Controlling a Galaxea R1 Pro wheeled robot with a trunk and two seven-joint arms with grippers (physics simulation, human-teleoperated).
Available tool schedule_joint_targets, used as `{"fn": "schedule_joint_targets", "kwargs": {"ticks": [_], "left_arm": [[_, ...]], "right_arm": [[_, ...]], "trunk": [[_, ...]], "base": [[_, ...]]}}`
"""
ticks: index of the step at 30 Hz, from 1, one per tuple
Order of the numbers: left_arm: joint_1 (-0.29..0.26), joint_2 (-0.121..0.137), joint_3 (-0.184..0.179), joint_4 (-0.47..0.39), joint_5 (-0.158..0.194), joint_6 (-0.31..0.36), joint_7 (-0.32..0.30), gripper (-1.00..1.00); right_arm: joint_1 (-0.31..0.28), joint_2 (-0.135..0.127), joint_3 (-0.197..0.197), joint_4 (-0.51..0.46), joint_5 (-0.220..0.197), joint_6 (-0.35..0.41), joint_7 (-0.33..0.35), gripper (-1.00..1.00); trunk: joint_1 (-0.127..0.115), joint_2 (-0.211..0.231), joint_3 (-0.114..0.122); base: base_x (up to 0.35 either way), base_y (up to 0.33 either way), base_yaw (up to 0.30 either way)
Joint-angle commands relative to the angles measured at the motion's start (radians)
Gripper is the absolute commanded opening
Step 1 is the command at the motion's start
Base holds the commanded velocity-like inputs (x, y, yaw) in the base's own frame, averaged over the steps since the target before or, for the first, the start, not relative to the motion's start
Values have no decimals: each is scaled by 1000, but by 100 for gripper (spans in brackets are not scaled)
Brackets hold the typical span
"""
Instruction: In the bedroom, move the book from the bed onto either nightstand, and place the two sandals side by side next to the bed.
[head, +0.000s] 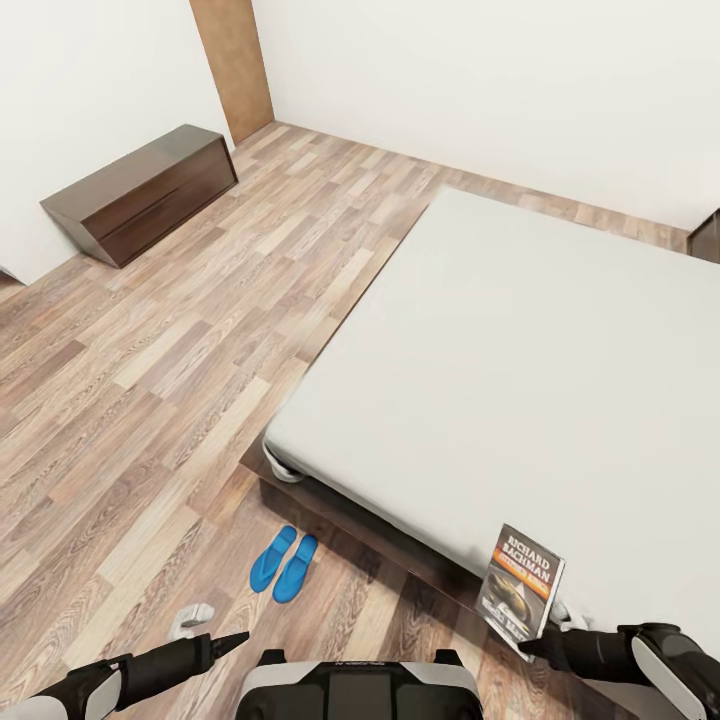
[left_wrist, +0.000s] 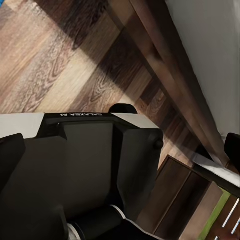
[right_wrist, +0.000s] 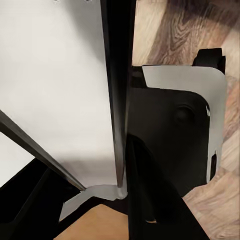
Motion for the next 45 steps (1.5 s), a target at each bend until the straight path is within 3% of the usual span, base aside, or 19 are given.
{"fn": "schedule_joint_targets", "kwargs": {"ticks": [1, 6, 9, 17, 20, 21, 22, 24, 26, 30, 44, 45], "left_arm": [[0, 0, -1, 0, 6, 7, -4, 100], [0, 0, -1, 0, 6, 7, -3, 100], [0, 0, -1, 0, 6, 7, -3, 100], [0, -2, -2, 0, 5, 7, -2, 100], [0, -3, -2, 0, 4, 7, -2, 100], [0, -3, -2, 0, 3, 7, -2, 100], [0, -3, -2, 0, 3, 7, -2, 100], [0, -3, -2, 0, 3, 7, -3, 100], [0, -3, -2, 0, 4, 7, -3, 100], [0, -4, -3, 0, 3, 7, -1, 100], [0, -17, -3, 0, 3, 7, 1, 100], [0, -18, -2, 0, 3, 7, 1, 100]], "right_arm": [[-1, -2, 5, -14, -6, 4, 10, -100], [0, -4, 8, -127, 0, 2, 229, -100], [1, -4, 6, -205, 1, 12, 298, -100], [1, -2, 4, -280, 2, 18, 313, -100], [0, 24, 5, -287, 2, 40, 311, -100], [0, 79, 5, -299, 3, 65, 310, -100], [0, 100, 5, -305, 3, 73, 309, -100], [-1, 181, 5, -335, 9, 110, 309, -100], [-1, 207, 5, -345, 11, 122, 308, -100], [-1, 223, 3, -348, 13, 120, 306, -100], [-1, 228, 3, -350, 6, 112, 309, -100], [-1, 238, 5, -350, 6, 112, 309, -100]], "trunk": [[1, -2, -1], [1, -2, -1], [1, -2, -1], [1, -2, -1], [1, -2, -1], [1, -2, -1], [1, -2, -1], [1, -2, -1], [1, -2, -1], [1, -2, -1], [1, -2, -1], [1, -2, -1]], "base": [[0, 0, 0], [0, 0, 0], [0, 0, 0], [0, 0, 0], [0, 0, 0], [0, 0, 0], [0, 0, 0], [0, 0, 0], [0, 0, 0], [0, 0, 0], [0, 0, 0], [0, 0, 0]]}}
